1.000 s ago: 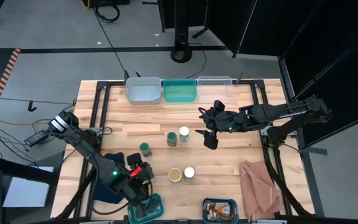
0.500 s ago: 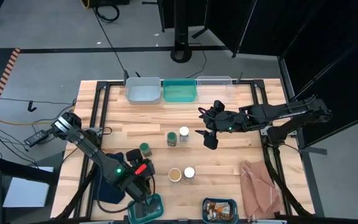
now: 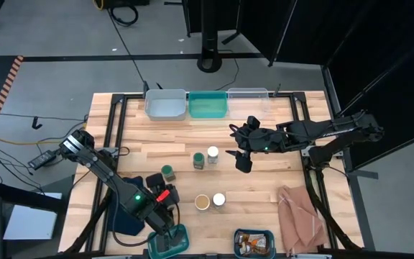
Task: Sort spices by type
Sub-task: Put the left gold seasoning bottle into the gray bin
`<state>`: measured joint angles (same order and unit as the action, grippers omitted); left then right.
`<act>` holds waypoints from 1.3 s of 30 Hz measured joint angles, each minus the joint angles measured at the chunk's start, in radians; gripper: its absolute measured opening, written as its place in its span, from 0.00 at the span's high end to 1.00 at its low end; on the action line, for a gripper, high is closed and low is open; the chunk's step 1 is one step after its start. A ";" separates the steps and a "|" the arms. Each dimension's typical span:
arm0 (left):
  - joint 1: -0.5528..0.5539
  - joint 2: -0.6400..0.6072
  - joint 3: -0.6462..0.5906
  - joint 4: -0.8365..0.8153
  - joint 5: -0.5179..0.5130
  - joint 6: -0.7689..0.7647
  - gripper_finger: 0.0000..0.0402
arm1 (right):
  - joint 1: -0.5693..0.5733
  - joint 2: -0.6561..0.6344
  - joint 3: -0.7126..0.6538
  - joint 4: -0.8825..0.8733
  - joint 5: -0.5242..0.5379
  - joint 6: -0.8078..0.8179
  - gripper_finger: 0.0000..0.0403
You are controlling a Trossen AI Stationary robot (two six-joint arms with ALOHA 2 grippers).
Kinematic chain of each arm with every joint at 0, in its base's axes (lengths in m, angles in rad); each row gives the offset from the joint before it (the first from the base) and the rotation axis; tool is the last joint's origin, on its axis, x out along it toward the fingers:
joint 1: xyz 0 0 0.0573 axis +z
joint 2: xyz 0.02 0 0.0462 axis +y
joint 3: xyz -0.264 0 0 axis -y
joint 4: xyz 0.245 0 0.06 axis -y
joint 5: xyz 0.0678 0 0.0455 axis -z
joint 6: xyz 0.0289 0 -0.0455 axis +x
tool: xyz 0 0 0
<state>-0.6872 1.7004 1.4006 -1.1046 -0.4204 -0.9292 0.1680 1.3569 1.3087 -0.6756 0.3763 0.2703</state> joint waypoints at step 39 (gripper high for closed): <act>0.002 0.090 0.054 -0.083 -0.009 -0.071 0.21 | 0.001 0.000 0.000 -0.006 -0.008 0.000 0.26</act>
<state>-0.6855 1.7905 1.4550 -1.1880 -0.4290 -1.0005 0.1688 1.3567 1.3087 -0.6819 0.3687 0.2703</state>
